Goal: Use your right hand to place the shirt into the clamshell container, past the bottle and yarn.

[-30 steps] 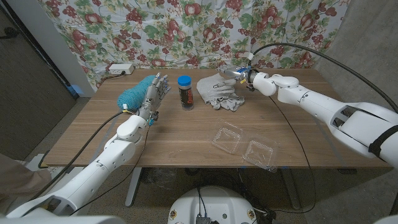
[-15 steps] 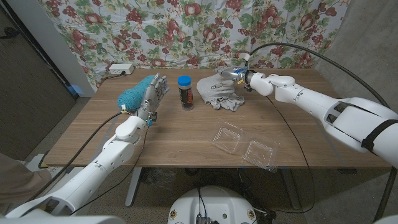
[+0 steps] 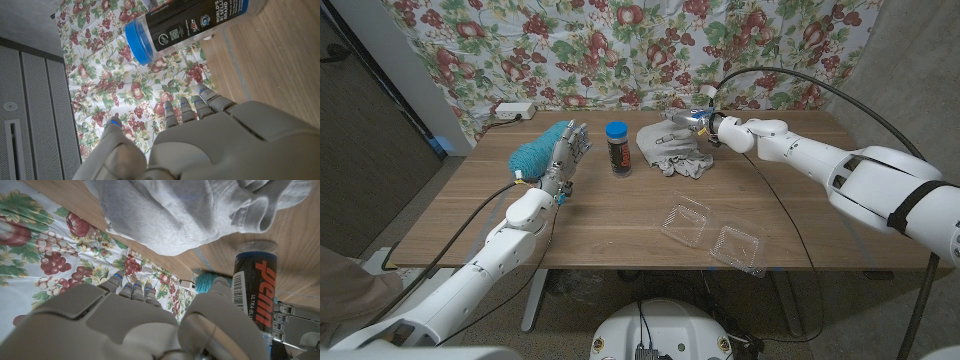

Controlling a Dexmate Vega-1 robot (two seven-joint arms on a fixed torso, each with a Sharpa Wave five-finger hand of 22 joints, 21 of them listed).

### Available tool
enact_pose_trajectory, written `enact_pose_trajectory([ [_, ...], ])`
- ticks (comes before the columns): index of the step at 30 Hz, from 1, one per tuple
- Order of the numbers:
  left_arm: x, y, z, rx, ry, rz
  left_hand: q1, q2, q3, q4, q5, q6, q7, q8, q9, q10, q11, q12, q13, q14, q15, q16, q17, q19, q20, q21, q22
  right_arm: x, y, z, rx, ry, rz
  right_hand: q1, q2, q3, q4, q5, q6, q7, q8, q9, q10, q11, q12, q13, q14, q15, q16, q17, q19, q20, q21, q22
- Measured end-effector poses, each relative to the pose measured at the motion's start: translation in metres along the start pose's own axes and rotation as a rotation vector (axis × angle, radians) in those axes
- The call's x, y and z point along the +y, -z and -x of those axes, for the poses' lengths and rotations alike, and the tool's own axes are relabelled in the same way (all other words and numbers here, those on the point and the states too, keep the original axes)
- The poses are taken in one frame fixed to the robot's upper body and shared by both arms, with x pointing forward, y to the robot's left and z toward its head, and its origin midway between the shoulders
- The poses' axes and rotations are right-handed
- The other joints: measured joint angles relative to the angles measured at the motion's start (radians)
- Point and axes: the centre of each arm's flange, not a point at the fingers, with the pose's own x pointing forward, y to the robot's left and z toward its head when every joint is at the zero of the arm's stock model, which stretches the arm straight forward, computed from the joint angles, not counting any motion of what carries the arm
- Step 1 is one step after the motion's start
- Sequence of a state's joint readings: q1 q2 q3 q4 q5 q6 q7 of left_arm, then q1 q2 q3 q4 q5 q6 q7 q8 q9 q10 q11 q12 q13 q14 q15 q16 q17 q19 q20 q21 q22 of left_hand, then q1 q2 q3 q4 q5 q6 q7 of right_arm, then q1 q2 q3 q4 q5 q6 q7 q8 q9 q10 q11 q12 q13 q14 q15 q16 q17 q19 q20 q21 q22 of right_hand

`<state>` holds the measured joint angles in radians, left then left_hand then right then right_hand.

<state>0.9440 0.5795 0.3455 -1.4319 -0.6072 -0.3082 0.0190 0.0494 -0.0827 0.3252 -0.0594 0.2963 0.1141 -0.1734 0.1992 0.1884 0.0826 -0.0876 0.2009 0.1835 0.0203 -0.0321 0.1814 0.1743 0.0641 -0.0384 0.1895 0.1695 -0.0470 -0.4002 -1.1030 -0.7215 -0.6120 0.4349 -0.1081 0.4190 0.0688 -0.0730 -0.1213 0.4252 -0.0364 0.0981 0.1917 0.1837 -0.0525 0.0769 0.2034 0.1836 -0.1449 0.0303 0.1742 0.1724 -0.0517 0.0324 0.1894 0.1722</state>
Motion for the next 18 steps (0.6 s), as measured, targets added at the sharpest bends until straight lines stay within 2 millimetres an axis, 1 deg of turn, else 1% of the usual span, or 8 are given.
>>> enact_pose_trajectory([
  [2, 0.0, 0.0, 0.001, 0.0, 0.0, -0.001, 0.0, 0.0, 0.0, 0.0, 0.0, 0.0, 0.0, 0.0, 0.0, 0.0, 0.0, 0.0, 0.0, 0.0, 0.0, 0.0, 0.0, 0.0, 0.0, 0.0, 0.0, -0.001, -0.001, 0.0, -0.005, 0.004, -0.002, 0.0, 0.0, 0.0, 0.0, 0.002, -0.001, -0.001, 0.0, 0.0, 0.0, 0.0, 0.0, 0.0, 0.0, 0.0, 0.0, 0.0, -0.001, 0.001, 0.0, 0.0],
  [3, 0.001, 0.0, 0.001, 0.0, -0.008, 0.002, 0.0, 0.0, 0.0, 0.0, 0.0, 0.0, 0.0, 0.0, 0.0, 0.0, 0.0, 0.0, 0.0, 0.0, 0.0, 0.0, 0.0, 0.0, 0.0, 0.0, 0.0, 0.005, 0.005, -0.002, 0.015, -0.02, 0.001, 0.0, 0.0, 0.0, 0.0, 0.002, -0.001, -0.001, 0.0, 0.0, -0.002, 0.002, 0.0, 0.0, 0.0, 0.0, 0.0, 0.0, -0.004, 0.004, 0.0, 0.0],
  [8, 0.002, 0.0, 0.003, 0.0, -0.012, 0.003, -0.005, 0.005, 0.0, 0.0, 0.0, 0.0, 0.0, 0.0, 0.0, 0.0, 0.0, 0.0, 0.0, 0.0, 0.0, 0.0, 0.0, 0.0, 0.0, 0.0, 0.0, 0.008, 0.008, -0.005, 0.027, -0.034, 0.005, 0.0, 0.0, 0.0, 0.0, 0.002, -0.001, -0.001, 0.0, 0.0, -0.005, 0.005, 0.0, 0.0, 0.0, 0.0, 0.0, 0.0, -0.005, 0.005, 0.0, 0.0],
  [18, 0.002, 0.0, 0.003, 0.005, -0.012, 0.002, -0.005, 0.005, 0.0, 0.0, 0.0, 0.0, 0.0, 0.0, 0.0, 0.0, 0.0, 0.0, 0.0, 0.0, 0.0, 0.0, 0.0, 0.0, 0.0, 0.0, 0.0, 0.01, 0.009, -0.008, 0.043, -0.03, 0.008, 0.0, 0.0, 0.0, 0.0, 0.002, -0.001, -0.001, 0.0, 0.005, -0.005, 0.005, 0.0, 0.0, 0.0, 0.0, 0.0, 0.0, -0.005, 0.005, 0.0, 0.0],
])
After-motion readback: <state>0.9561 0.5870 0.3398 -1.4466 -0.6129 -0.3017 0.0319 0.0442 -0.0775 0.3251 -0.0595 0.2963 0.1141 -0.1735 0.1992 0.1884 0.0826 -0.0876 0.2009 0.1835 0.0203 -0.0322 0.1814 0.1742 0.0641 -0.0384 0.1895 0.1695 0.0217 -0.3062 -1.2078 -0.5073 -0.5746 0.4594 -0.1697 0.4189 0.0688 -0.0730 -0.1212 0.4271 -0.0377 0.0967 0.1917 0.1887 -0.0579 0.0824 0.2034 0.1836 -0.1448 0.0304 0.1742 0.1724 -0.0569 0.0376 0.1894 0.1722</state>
